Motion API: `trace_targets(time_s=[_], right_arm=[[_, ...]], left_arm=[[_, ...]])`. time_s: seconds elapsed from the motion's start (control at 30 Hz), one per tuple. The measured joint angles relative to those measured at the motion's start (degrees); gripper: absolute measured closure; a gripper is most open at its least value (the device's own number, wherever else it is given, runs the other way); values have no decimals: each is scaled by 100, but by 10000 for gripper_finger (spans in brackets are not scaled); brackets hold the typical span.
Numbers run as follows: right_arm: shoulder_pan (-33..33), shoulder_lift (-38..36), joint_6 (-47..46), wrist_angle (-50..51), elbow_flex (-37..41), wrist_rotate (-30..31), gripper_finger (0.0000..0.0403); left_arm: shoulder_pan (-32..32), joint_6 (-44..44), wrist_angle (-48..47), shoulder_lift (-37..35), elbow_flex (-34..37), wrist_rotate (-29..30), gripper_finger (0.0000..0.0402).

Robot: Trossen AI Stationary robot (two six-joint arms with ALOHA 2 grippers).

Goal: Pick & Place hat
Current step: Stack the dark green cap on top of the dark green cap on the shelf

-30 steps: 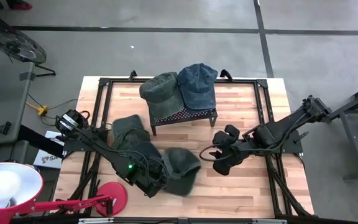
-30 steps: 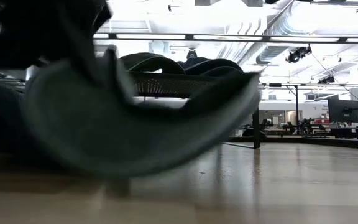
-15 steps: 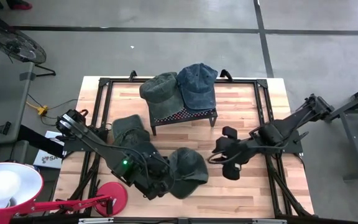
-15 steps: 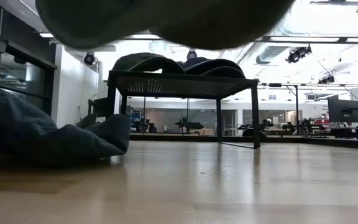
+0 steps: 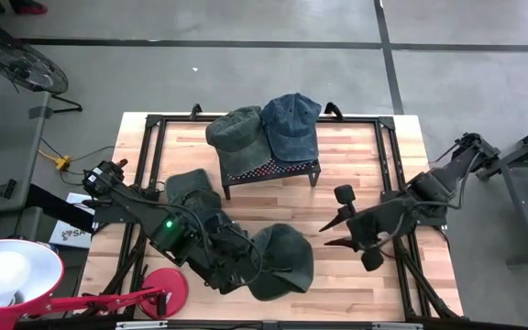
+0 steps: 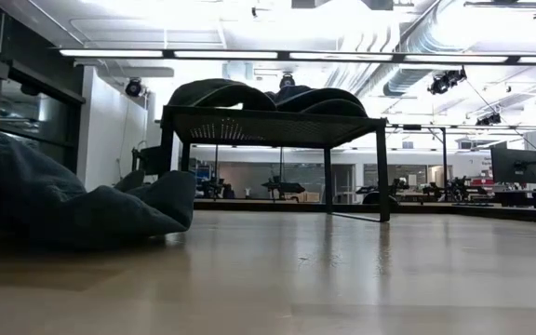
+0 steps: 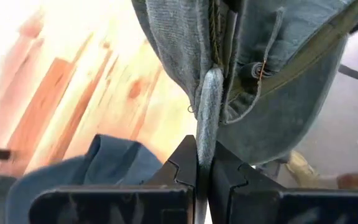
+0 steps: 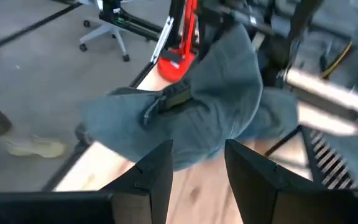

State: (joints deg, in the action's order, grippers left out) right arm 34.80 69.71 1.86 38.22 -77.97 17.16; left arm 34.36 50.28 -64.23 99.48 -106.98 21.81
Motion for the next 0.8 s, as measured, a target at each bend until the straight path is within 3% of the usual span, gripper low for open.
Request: trace_targets(time_s=[0.5,0.8], right_arm=[[843,-61,2083,-335,2,1345,265],[1368,-61,2904,-333,2,1951,265]], left_arm=[[-786,-1584,18,0,-758,-2249,396],[-1367,-2245,223,-1,-1227,-2680,396]])
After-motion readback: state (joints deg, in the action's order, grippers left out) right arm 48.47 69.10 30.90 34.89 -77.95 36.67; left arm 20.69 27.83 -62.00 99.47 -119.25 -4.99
